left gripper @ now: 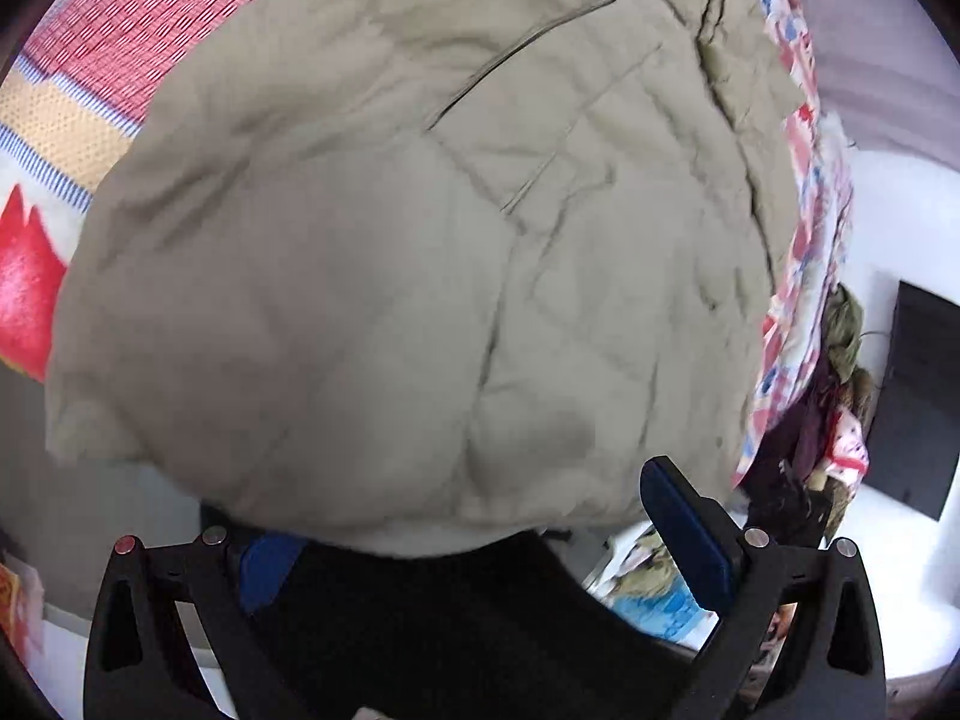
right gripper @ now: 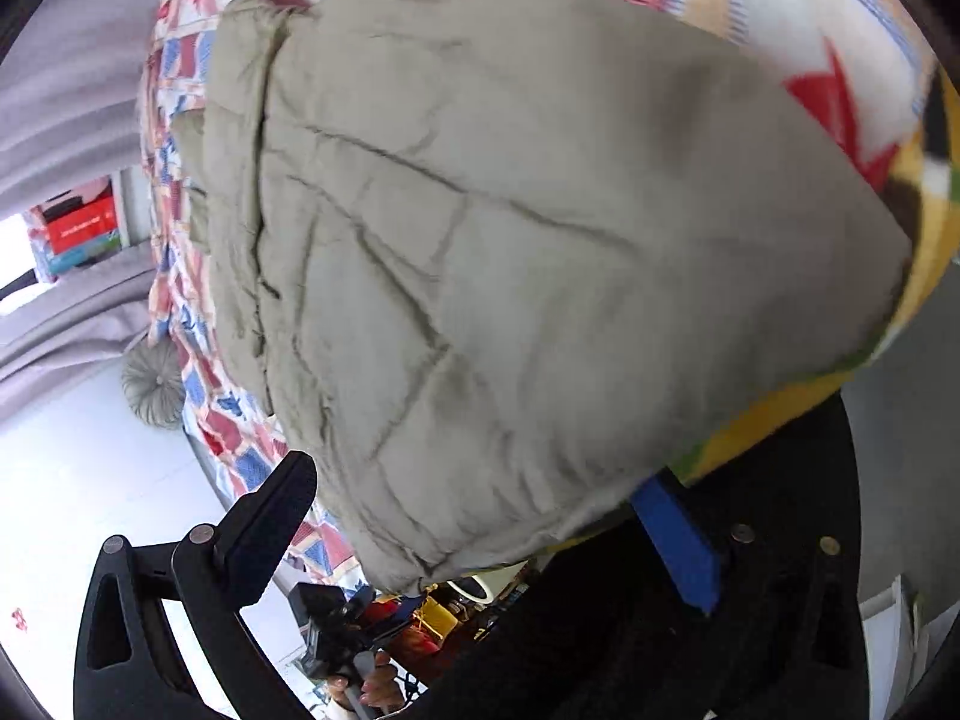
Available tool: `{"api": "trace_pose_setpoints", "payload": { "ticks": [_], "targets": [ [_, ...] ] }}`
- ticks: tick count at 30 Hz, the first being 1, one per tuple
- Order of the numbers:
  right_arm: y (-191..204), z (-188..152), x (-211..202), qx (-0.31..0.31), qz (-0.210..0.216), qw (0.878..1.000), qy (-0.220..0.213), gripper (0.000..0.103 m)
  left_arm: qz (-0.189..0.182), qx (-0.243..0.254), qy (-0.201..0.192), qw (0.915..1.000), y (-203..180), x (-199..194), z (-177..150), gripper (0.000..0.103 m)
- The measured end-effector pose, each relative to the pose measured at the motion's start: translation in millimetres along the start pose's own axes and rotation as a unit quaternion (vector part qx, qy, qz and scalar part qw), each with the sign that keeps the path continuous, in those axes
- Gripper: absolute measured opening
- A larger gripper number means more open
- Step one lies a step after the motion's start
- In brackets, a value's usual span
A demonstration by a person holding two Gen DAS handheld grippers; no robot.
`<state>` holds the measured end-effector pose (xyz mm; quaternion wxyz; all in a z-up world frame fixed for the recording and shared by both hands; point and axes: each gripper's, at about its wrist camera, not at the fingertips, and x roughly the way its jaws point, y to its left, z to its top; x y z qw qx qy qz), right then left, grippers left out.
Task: Fold large clothes
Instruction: 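Grasp the khaki jacket hem with both grippers and fold it over toward the collar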
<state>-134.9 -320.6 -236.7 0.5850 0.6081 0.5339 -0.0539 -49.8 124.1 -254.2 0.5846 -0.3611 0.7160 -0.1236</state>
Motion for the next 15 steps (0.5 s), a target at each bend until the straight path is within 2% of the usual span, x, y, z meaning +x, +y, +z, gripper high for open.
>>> {"api": "trace_pose_setpoints", "payload": {
  "ticks": [2, 4, 7, 8, 10, 11, 12, 13, 14, 15],
  "targets": [
    [10.4, 0.2, 1.8, -0.01, 0.021, 1.0, 0.002, 0.103, -0.009, 0.006, -0.011, 0.9999, -10.9, -0.4, 3.6, 0.101],
    [18.0, 0.7, 3.0, -0.017, 0.037, 0.999, 0.005, 0.103, -0.018, 0.017, -0.019, 0.9995, -21.5, -1.8, 6.6, 0.091],
    [25.7, 3.5, 8.3, -0.023, 0.04, 0.999, 0.008, 0.103, -0.017, 0.031, -0.014, 0.9993, -33.2, -0.7, 15.3, 0.044],
    [25.7, 4.5, 9.7, -0.022, 0.036, 0.999, 0.009, 0.103, -0.015, 0.035, -0.011, 0.9992, -32.3, -5.6, 17.8, 0.02],
    [22.6, 6.0, 12.6, -0.012, 0.027, 1.0, 0.01, 0.102, -0.011, 0.046, -0.016, 0.9987, -39.8, -10.0, 19.9, 0.016],
    [19.4, 6.6, 10.5, -0.006, 0.021, 1.0, 0.009, 0.095, -0.009, 0.053, -0.022, 0.9983, -43.2, -15.0, 20.2, 0.016],
    [17.7, 6.7, 9.5, -0.002, 0.011, 1.0, 0.008, 0.071, -0.009, 0.059, -0.026, 0.9979, -44.5, -21.3, 19.9, 0.016],
    [15.8, 7.2, 10.3, 0.004, -0.012, 1.0, 0.01, 0.053, -0.009, 0.067, -0.032, 0.9972, -48.1, -26.9, 20.1, 0.016],
    [13.9, 6.9, 9.7, 0.006, -0.031, 0.999, 0.011, 0.022, -0.006, 0.076, -0.038, 0.9964, -52.4, -32.6, 20.6, 0.016],
    [14.1, 6.3, 9.6, 0.004, -0.036, 0.999, 0.009, 0.014, -0.004, 0.083, -0.043, 0.9956, -56.0, -38.5, 20.9, 0.016]
  ]
}}
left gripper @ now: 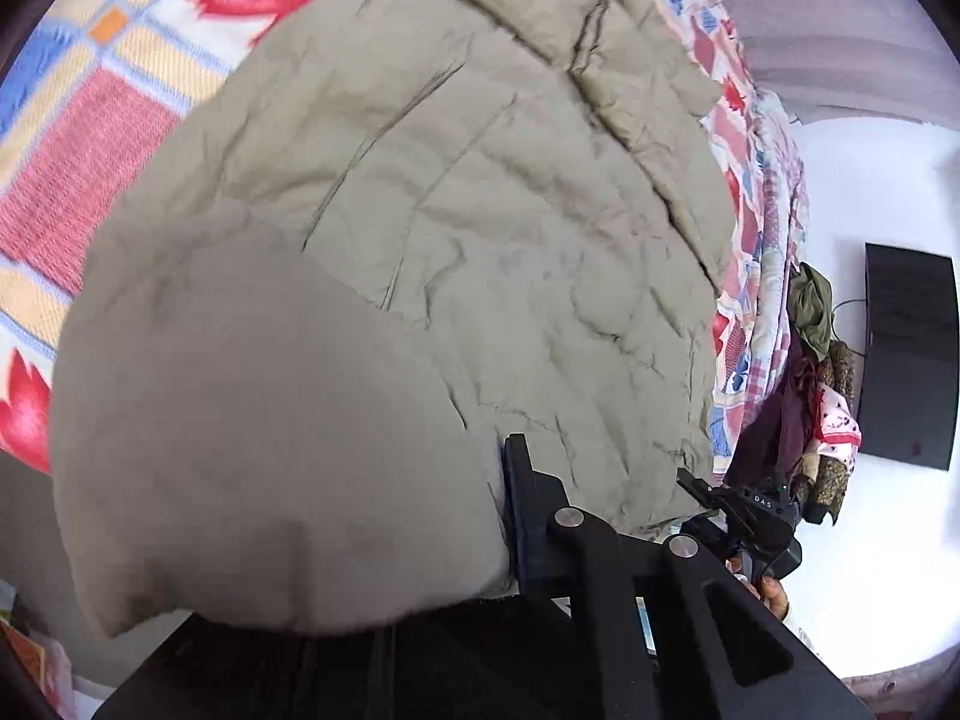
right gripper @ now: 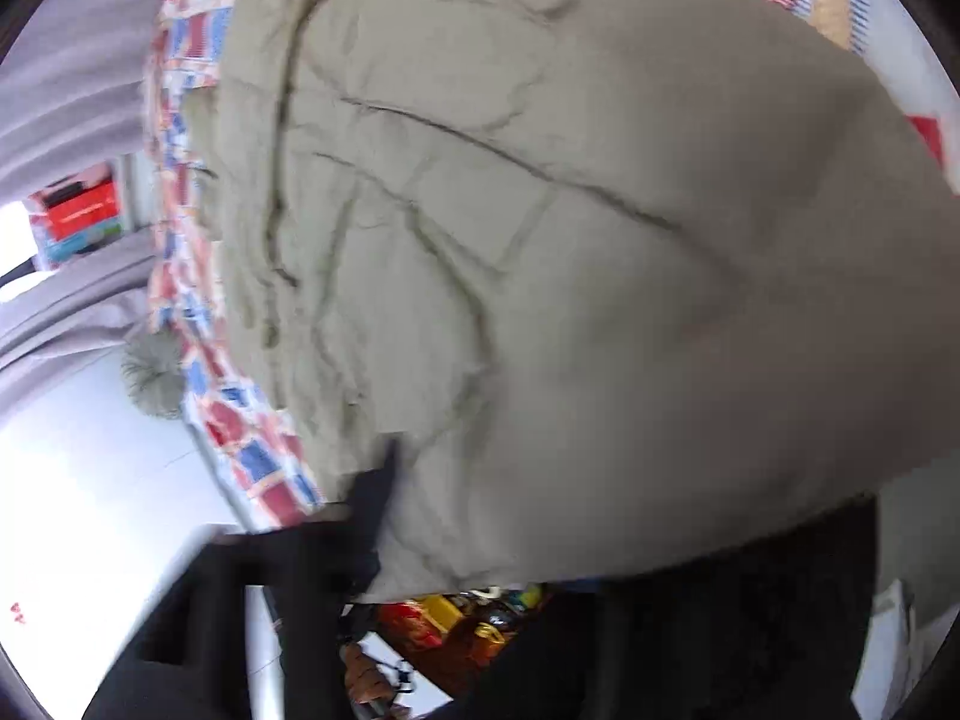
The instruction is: Fold large clothes
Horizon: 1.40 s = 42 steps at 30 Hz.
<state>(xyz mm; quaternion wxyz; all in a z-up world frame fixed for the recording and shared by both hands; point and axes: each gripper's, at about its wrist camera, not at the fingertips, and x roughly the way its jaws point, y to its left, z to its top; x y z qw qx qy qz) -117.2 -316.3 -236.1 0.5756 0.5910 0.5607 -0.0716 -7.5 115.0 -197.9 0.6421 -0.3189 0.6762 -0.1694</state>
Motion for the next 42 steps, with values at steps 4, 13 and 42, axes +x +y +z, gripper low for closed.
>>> {"api": "trace_pose_setpoints", "payload": {
  "ticks": [4, 13, 42],
  "targets": [
    [16.4, -3.7, -12.3, -0.042, -0.014, 0.999, -0.021, 0.011, 0.021, 0.046, -0.024, 0.9984, -22.7, -24.6, 11.1, 0.016],
    [116.6, -3.3, -46.3, -0.217, -0.088, 0.969, -0.086, 0.011, 0.05, 0.13, -0.114, 0.9837, -79.3, -65.0, 49.1, 0.016],
    [383.7, 131.4, -16.9, -0.445, -0.162, 0.851, -0.227, 0.01, 0.151, 0.2, -0.277, 0.9275, -195.2, -38.5, 289.4, 0.016]
  ]
}}
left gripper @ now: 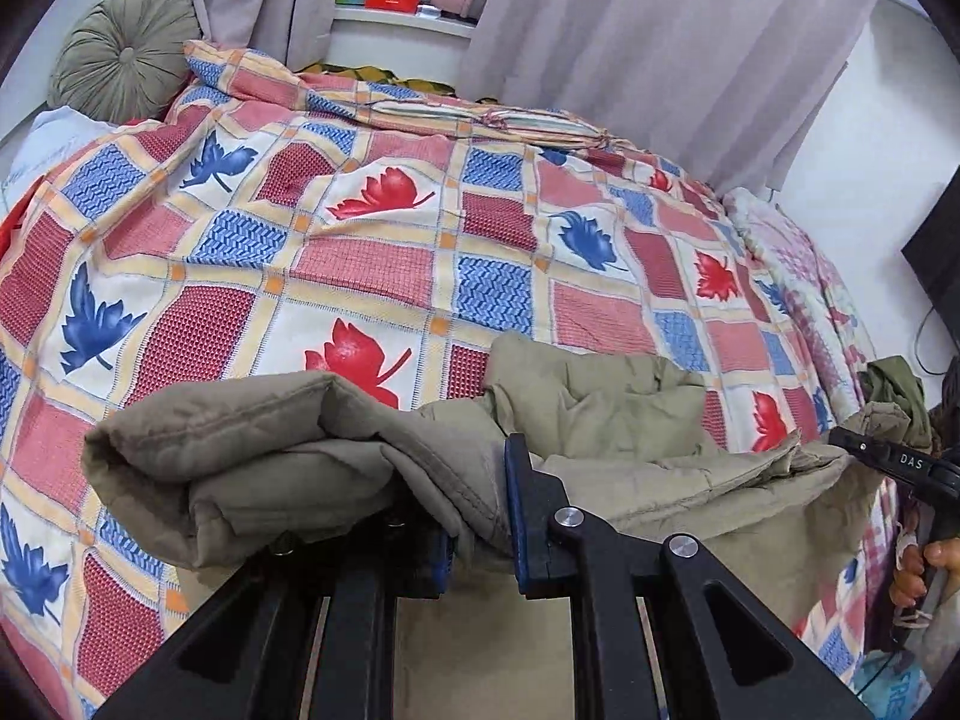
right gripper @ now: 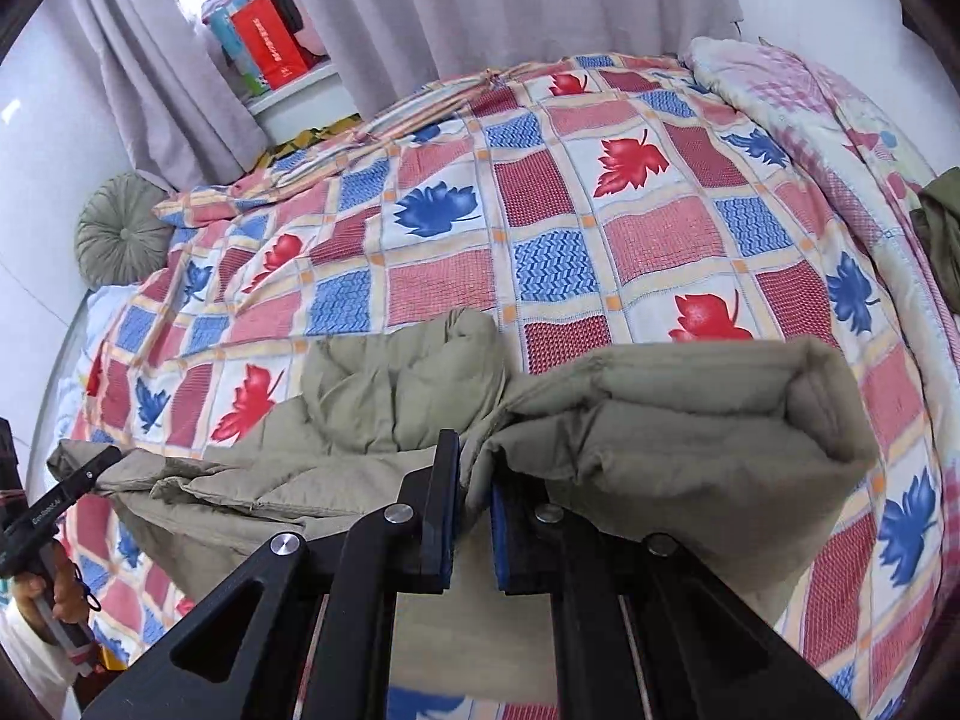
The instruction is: Fold large clothes
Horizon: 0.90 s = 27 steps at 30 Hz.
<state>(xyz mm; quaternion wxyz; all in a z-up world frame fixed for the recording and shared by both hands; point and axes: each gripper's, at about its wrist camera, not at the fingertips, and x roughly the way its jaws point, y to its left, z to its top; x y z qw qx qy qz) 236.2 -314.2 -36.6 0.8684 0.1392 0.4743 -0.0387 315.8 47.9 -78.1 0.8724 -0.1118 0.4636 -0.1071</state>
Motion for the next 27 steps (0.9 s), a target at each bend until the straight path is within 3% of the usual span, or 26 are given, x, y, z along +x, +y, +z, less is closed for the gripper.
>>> {"api": "trace_pose_setpoints", "payload": {
  "ticks": [6, 11, 19, 20, 22, 24, 25, 26, 27],
  "targets": [
    [-13.5, 8.4, 74.5, 0.012, -0.025, 0.999, 0.023, 0.01, 0.047, -0.019, 0.03, 0.9983, 10.1, 77.9, -6.2, 0.016],
    [-31.7, 3.0, 126.0, 0.05, -0.026, 0.998, 0.036, 0.01, 0.066, -0.023, 0.048, 0.9964, 16.1, 121.0, -11.9, 0.017],
    [-49.4, -4.5, 163.5, 0.093, -0.011, 0.995, 0.046, 0.013, 0.082, -0.018, 0.056, 0.9949, 15.9, 137.2, -11.8, 0.017],
    [-50.6, -4.1, 162.1, 0.1, -0.007, 0.994, 0.046, 0.014, 0.082, -0.013, 0.054, 0.9951, 15.1, 133.9, -11.2, 0.022],
    [-51.5, -2.1, 158.5, 0.104, 0.0, 0.993, 0.046, 0.018, 0.078, -0.005, 0.048, 0.9958, 13.5, 125.3, -8.9, 0.043],
    [-51.4, 0.5, 151.6, 0.1, 0.004, 0.994, 0.044, 0.034, 0.098, 0.0, 0.028, 0.9948, 11.7, 113.9, -6.2, 0.103],
    [-51.0, 2.0, 148.4, 0.098, 0.005, 0.994, 0.042, 0.042, 0.117, 0.001, 0.01, 0.9931, 10.9, 107.1, -4.6, 0.103],
    [-50.5, 3.3, 144.7, 0.095, 0.005, 0.995, 0.037, 0.06, 0.125, 0.004, 0.0, 0.9922, 10.1, 101.9, -2.7, 0.103],
    [-49.7, 4.6, 141.2, 0.093, 0.003, 0.995, 0.033, 0.068, 0.121, 0.004, 0.003, 0.9926, 10.2, 100.3, -0.4, 0.103]
  ]
}}
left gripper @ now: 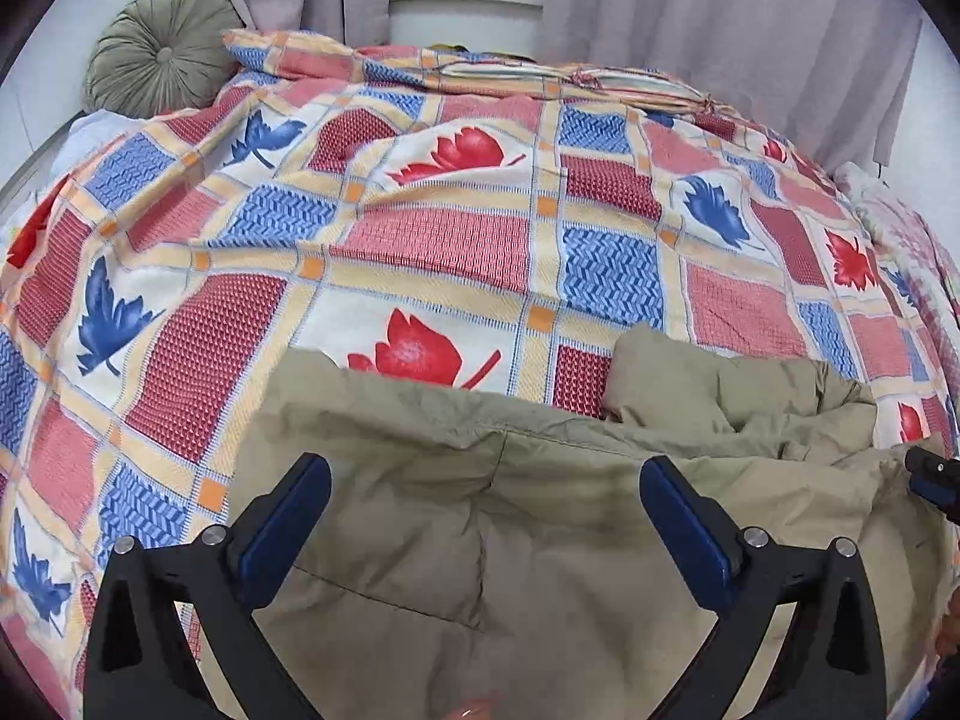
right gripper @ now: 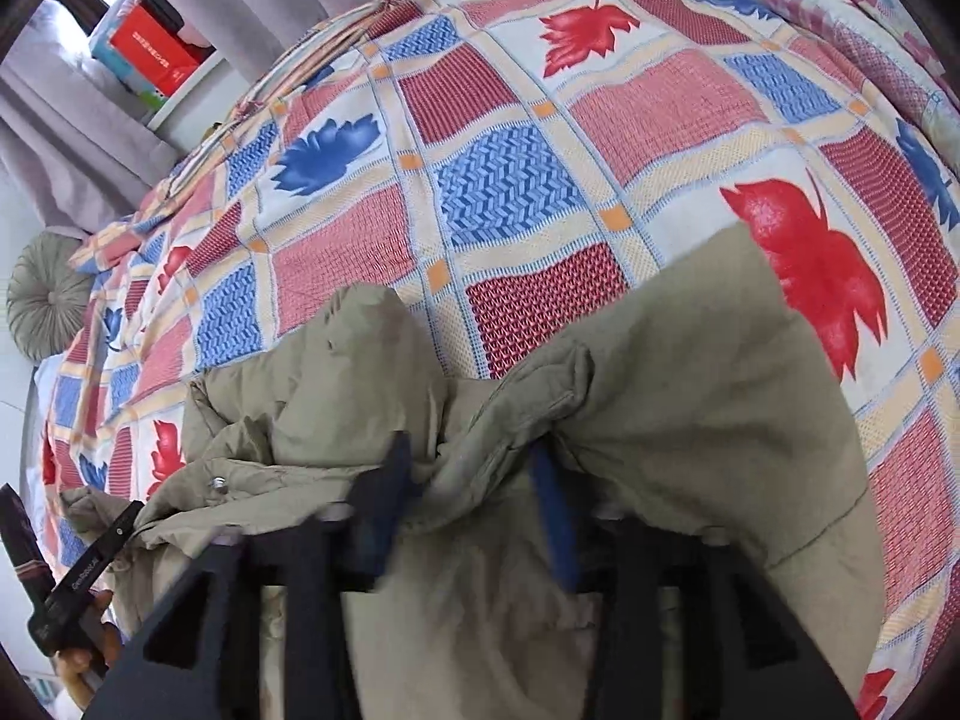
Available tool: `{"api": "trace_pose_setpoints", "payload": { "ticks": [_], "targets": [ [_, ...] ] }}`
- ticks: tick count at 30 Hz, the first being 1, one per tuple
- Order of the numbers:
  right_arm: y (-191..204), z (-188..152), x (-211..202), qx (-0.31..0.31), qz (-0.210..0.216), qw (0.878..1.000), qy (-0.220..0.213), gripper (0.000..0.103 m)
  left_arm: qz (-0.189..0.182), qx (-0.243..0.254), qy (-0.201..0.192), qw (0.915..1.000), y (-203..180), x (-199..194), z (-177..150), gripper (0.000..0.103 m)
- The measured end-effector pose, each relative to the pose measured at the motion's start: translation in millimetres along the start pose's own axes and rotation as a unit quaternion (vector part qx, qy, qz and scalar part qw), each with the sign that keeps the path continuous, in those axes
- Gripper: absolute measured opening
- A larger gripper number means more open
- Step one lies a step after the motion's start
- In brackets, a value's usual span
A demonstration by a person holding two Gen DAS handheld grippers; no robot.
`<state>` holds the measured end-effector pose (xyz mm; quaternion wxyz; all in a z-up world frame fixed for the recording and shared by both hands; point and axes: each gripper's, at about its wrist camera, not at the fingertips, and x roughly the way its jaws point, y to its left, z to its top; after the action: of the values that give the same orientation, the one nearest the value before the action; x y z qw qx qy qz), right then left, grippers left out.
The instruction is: Fold large clothes
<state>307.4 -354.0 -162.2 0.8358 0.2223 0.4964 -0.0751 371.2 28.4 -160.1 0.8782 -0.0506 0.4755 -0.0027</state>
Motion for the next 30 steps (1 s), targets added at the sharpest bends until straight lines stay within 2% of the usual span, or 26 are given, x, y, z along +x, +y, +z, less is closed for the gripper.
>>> {"api": "trace_pose_setpoints", "payload": {
  "ticks": [7, 10, 17, 22, 26, 30],
  "targets": [
    [4.4, -3.0, -19.6, 0.006, 0.01, 1.0, -0.006, 0.068, -0.029, 0.002, 0.013, 0.9995, 7.9, -27.6, -11.1, 0.103],
    [1.4, -9.9, -31.7, 0.017, 0.022, 1.0, -0.005, 0.068, -0.064, -0.002, 0.031, 0.9975, 15.4, -41.9, -31.4, 0.103],
    [-16.1, -55.2, -68.2, 0.048, 0.062, 0.997, 0.009, 0.069, -0.104, -0.056, 0.071, 0.9905, 44.9, -76.2, -94.1, 0.103],
    [-41.9, -110.3, -88.6, 0.094, 0.1, 0.99, 0.032, 0.07, -0.132, -0.107, 0.101, 0.9802, 65.3, -91.2, -142.6, 0.103],
    [-62.6, -152.4, -97.6, 0.131, 0.114, 0.983, 0.054, 0.07, -0.169, -0.16, 0.126, 0.9644, 79.5, -88.0, -174.1, 0.103],
    [-82.1, -183.4, -95.1, 0.176, 0.112, 0.976, 0.066, 0.071, -0.189, -0.209, 0.132, 0.9503, 87.7, -77.9, -196.2, 0.103]
  ]
}}
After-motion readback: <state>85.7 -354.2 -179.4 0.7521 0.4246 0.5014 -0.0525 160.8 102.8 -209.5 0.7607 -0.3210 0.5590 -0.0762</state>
